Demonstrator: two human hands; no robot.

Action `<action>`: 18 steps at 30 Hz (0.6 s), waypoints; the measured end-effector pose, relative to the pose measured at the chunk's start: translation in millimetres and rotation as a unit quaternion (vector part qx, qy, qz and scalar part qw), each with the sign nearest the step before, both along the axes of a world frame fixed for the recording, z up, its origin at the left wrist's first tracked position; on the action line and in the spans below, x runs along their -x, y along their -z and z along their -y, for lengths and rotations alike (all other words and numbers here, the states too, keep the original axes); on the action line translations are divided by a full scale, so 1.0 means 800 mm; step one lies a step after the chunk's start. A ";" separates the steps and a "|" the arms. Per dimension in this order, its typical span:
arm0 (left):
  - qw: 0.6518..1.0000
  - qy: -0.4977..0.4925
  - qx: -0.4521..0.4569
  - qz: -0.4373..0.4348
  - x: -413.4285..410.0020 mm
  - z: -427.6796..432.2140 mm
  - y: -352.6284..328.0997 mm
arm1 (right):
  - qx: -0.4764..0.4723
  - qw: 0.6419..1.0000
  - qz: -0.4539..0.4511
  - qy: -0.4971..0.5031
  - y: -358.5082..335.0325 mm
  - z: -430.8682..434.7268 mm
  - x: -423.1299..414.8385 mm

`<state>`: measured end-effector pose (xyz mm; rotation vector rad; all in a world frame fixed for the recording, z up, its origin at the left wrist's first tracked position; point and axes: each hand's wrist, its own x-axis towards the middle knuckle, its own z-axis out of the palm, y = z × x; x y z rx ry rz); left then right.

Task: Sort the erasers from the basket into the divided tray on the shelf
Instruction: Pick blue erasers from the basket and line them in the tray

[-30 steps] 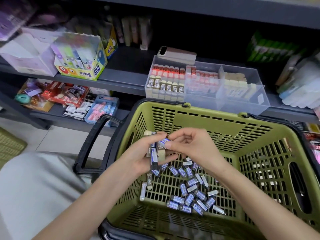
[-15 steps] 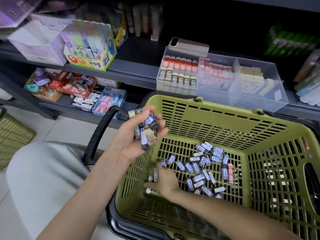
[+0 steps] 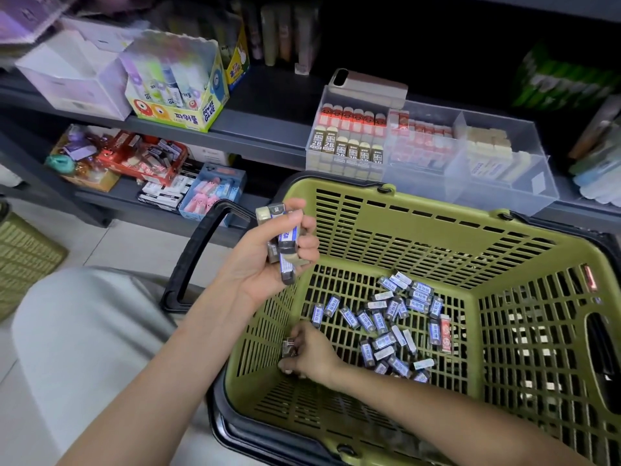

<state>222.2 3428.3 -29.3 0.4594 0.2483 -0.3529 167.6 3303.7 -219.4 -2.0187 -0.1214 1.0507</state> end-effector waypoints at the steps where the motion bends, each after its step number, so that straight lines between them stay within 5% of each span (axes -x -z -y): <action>1: 1.000 0.003 -0.008 0.002 0.000 0.001 0.001 | -0.018 0.998 -0.036 0.041 0.000 -0.002 0.000; 8: 0.996 0.012 -0.089 -0.018 0.000 0.003 0.003 | -0.028 0.994 -0.085 0.055 -0.007 0.006 -0.015; 13: 0.981 -0.010 -0.195 -0.008 0.005 0.003 0.004 | -0.125 0.978 -0.127 0.106 -0.079 0.033 -0.049; 18: 0.929 0.038 -0.368 0.022 0.007 0.012 0.003 | -0.273 0.938 -0.044 0.210 -0.199 0.097 -0.099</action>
